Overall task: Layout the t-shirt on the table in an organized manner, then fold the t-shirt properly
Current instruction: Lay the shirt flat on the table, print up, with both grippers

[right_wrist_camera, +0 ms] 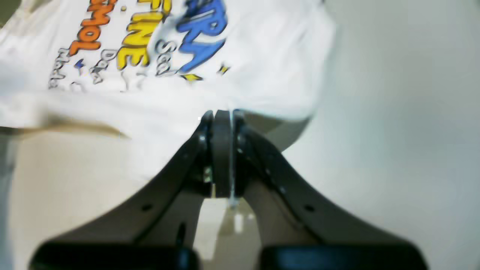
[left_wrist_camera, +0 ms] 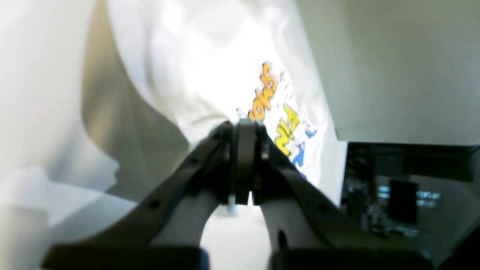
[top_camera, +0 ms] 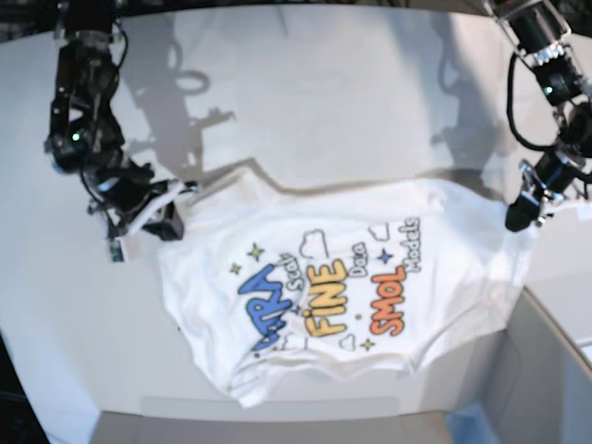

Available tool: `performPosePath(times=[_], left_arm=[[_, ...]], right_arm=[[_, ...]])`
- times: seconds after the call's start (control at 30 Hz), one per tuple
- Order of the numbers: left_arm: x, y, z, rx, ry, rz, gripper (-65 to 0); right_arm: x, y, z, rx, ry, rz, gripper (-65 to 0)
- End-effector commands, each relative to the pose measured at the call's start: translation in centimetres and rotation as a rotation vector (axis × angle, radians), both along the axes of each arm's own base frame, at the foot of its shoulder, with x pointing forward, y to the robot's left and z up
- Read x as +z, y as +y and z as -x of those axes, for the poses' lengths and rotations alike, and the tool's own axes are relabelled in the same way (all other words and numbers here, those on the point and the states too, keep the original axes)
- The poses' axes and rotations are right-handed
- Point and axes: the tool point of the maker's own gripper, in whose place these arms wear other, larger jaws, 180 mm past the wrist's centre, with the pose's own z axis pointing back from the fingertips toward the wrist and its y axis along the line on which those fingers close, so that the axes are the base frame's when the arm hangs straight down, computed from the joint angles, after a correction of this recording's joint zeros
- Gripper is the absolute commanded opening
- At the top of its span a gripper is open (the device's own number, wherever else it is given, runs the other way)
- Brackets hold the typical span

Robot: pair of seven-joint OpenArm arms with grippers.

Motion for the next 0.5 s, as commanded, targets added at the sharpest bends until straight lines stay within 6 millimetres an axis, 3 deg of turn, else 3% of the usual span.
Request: performPosePath(times=[0.0,0.2,0.3,0.47], left_arm=[[1.7,0.6,-0.2,0.000,-0.038,0.002,-65.0],[-1.4,0.6,3.1,-0.002,0.065,0.001,-65.0],[-1.8,0.7,5.2,-0.003,0.098,-0.028,-65.0],[-2.7,4.0,10.0,0.122,0.150,-0.038,-65.0]], right_arm=[[0.9,0.3,0.2,0.006,-0.038,-0.014,-65.0],[-1.9,1.9,5.4,0.027,0.061,-0.045,-65.0],[-4.0,1.8,7.9,0.022,0.141,-0.043,-65.0],[-6.2,-0.9,10.9,-0.115,0.242,-0.063,-65.0]])
